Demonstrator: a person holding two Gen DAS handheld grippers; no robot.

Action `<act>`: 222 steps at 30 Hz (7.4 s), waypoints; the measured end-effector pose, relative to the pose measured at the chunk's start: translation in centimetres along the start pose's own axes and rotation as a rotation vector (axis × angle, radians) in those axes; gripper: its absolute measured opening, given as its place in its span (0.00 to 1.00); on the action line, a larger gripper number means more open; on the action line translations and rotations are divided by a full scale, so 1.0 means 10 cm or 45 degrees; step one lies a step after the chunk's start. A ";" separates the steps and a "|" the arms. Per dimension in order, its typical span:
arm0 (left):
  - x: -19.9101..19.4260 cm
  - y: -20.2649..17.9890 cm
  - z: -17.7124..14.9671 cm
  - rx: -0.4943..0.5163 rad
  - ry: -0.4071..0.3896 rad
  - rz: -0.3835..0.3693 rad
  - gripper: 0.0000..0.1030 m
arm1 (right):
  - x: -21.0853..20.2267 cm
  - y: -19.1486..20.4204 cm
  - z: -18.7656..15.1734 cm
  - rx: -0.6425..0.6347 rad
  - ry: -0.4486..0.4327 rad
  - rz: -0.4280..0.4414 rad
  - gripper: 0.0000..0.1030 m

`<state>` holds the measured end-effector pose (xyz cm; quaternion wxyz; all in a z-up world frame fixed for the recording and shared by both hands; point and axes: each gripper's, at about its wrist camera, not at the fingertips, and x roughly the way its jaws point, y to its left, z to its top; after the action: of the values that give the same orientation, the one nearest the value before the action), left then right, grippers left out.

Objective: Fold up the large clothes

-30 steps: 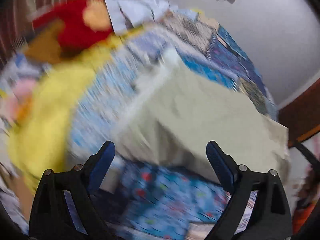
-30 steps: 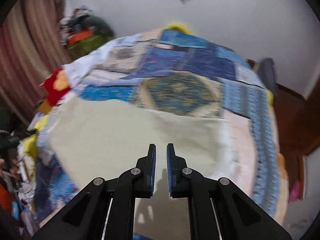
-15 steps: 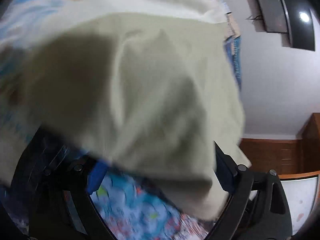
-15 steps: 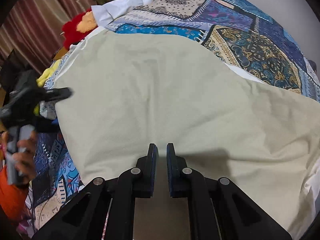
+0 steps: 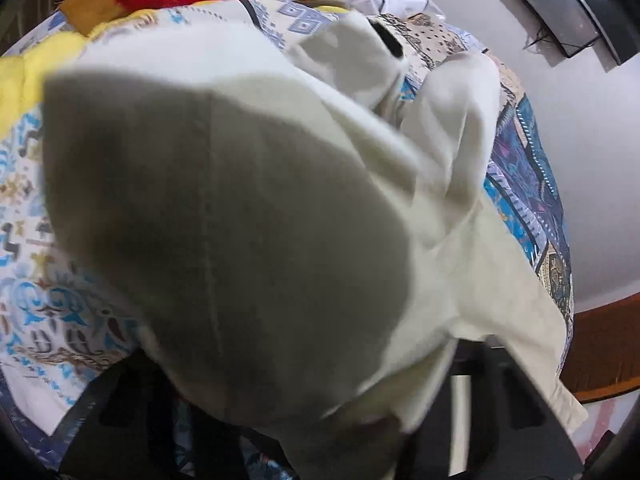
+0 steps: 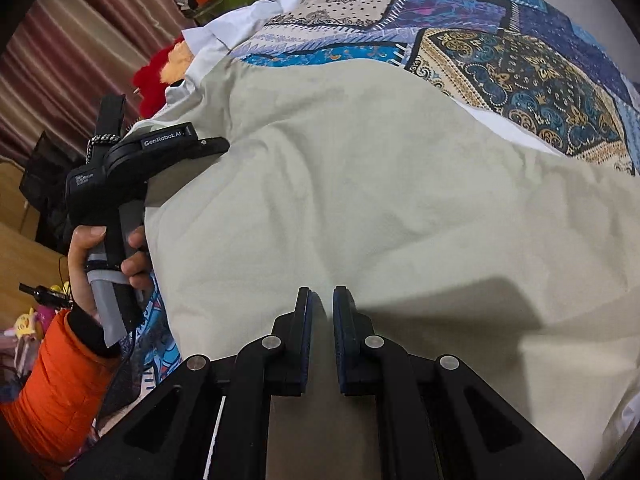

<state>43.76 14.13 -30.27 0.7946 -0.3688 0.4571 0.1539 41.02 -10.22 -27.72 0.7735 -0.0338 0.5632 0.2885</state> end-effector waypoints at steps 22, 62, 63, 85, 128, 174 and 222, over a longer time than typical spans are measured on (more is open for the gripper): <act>-1.34 -0.08 -0.37 0.539 -0.491 0.186 0.04 | 0.78 0.55 0.41 0.169 0.261 0.284 0.05; -2.04 -1.55 -2.13 1.414 -0.015 -0.384 0.88 | -2.92 -0.38 -1.06 0.173 -0.671 -0.239 0.06; -2.13 -1.52 -2.03 1.392 -0.060 -0.374 0.89 | -2.89 -0.32 -1.00 0.144 -0.670 -0.233 0.06; -1.11 -0.54 -1.42 1.247 0.001 0.003 1.00 | -1.35 -1.09 -1.42 0.267 -0.078 -0.508 0.06; -1.35 -1.15 -1.07 1.391 -0.072 -0.109 0.95 | -1.79 -0.21 -0.47 -0.065 -0.353 -0.163 0.06; -0.82 -0.71 -0.64 0.900 0.372 -0.349 1.00 | -1.50 -1.54 -0.88 0.502 -0.224 0.002 1.00; -2.32 -0.97 0.21 0.888 -0.054 -0.615 0.60 | -1.75 0.08 0.72 0.217 -0.371 0.364 0.30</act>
<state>38.29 11.23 -5.78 0.8942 -0.1711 0.3659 -0.1930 43.31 -13.98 -9.33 0.7981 0.1538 0.4668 0.3485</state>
